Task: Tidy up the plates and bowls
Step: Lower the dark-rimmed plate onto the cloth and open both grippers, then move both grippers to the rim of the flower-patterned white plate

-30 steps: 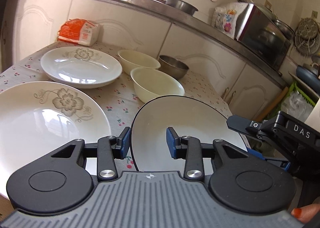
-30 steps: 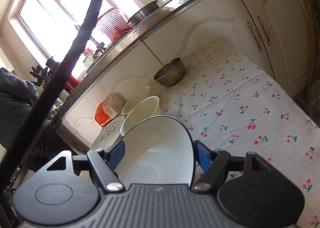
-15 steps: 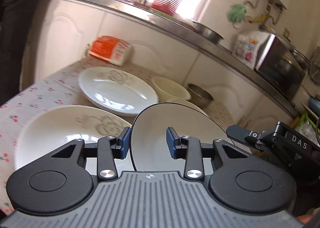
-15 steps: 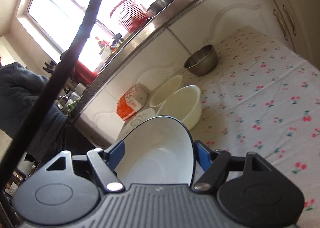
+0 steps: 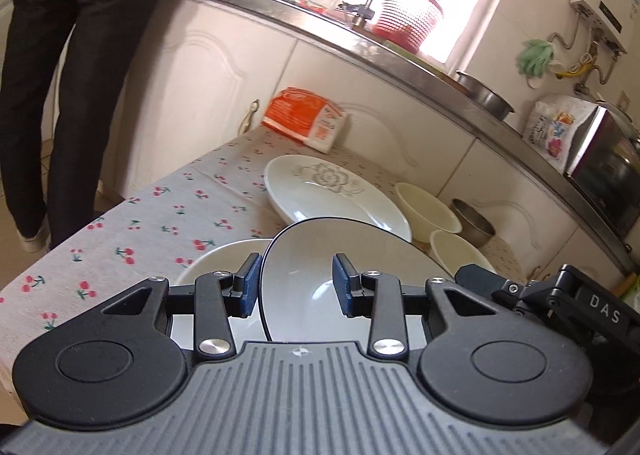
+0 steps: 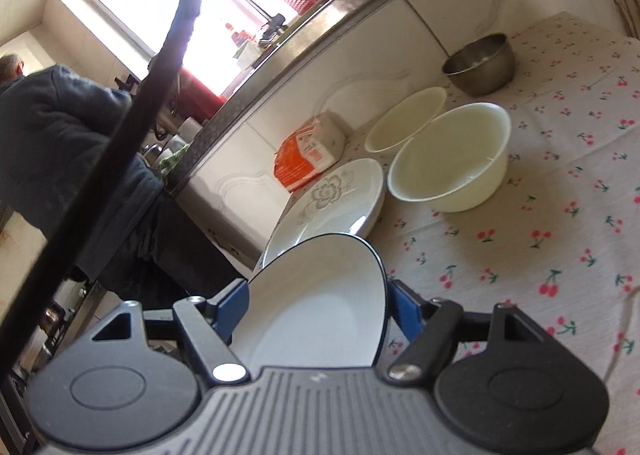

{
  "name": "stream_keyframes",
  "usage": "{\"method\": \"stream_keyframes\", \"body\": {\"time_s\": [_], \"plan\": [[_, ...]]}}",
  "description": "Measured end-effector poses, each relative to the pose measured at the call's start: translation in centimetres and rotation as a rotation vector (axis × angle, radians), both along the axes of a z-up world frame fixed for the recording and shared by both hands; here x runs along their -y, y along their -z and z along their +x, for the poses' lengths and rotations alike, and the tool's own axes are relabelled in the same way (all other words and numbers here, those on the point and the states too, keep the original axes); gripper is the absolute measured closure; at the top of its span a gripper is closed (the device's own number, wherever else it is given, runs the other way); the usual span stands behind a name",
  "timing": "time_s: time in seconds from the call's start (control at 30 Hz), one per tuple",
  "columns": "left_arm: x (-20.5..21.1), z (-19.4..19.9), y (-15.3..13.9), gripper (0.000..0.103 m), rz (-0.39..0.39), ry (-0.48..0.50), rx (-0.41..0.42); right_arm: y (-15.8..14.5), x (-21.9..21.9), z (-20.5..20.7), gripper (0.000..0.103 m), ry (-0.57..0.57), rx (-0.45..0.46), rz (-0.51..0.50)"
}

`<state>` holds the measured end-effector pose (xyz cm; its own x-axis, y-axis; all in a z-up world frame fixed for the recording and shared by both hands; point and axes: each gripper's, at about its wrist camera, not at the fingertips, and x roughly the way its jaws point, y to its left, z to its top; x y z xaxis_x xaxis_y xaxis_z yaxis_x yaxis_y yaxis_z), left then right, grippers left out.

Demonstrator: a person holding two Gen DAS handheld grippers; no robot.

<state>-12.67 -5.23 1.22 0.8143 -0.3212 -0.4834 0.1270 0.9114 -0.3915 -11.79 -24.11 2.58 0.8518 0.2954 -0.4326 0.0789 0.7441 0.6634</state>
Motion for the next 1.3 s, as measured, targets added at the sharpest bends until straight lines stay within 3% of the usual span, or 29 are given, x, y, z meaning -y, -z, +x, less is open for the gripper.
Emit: {"method": "stream_keyframes", "body": {"time_s": [0.2,0.53,0.63,0.7,0.93,1.0,1.1,1.3], "plan": [[-0.2,0.5,0.5,0.063,0.000,-0.011,-0.028,-0.3,-1.4,0.3,0.025,-0.026,0.012,-0.076],[-1.2,0.9,0.9,0.062,-0.002,-0.051,-0.054,0.3,-2.5,0.4,0.023,-0.083,0.000,-0.080],[-1.6,0.4,0.6,0.053,-0.001,-0.043,-0.032,0.0,-2.6,0.1,0.021,-0.093,0.015,-0.083],[-1.6,0.2,0.4,0.041,0.005,-0.043,-0.020,-0.3,-2.6,-0.2,0.019,-0.093,0.030,-0.089],[-1.9,0.1,-0.2,0.030,0.000,-0.059,0.003,-1.0,-0.9,-0.9,0.005,-0.048,0.050,-0.055],[-1.9,0.0,-0.7,0.015,-0.001,-0.052,0.020,-1.1,-0.3,-1.1,0.001,-0.032,0.048,-0.053],[-1.8,0.0,-1.2,0.003,-0.006,-0.051,0.035,-1.0,0.3,-1.2,0.001,-0.021,0.041,-0.074],[-1.3,1.8,-2.1,0.000,0.019,-0.043,0.051,-0.4,1.1,-1.4,0.001,-0.003,0.049,-0.138]]}}
